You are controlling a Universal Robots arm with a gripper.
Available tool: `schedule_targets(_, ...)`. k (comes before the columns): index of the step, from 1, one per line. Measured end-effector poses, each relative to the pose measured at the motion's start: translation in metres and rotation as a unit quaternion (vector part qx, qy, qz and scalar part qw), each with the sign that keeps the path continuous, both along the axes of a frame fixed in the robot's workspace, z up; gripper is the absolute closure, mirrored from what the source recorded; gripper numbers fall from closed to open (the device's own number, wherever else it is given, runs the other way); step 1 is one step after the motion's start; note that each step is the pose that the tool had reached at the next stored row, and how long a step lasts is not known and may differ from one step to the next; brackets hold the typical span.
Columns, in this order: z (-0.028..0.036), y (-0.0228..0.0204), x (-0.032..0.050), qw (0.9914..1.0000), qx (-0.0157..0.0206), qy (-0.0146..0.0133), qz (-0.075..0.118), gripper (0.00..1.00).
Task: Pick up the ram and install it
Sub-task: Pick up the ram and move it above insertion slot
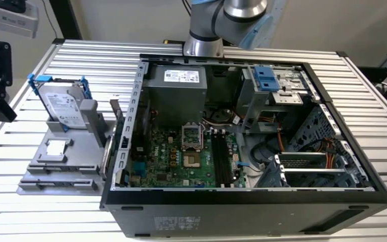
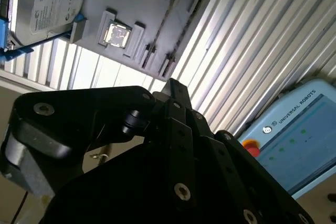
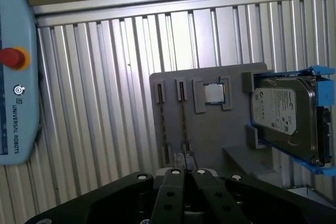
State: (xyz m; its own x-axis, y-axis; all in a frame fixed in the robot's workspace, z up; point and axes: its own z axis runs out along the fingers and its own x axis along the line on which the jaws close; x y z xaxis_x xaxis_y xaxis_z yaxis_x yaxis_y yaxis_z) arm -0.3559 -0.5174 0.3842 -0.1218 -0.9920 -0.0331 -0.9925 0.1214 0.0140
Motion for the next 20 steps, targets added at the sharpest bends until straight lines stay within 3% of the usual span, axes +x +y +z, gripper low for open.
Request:
schedule_targets(9,0.0000,0.0000,0.0000,0.99958,0.0000,0.0000,0.029,1.00)
schedule_targets(18,0.0000,0.0000,0.0000,0.99634,0.0000,-0.0005,0.085,1.00)
schedule_targets(20,0.0000,0.0000,0.0000,0.99623,0.0000,-0.0004,0.087,1.00)
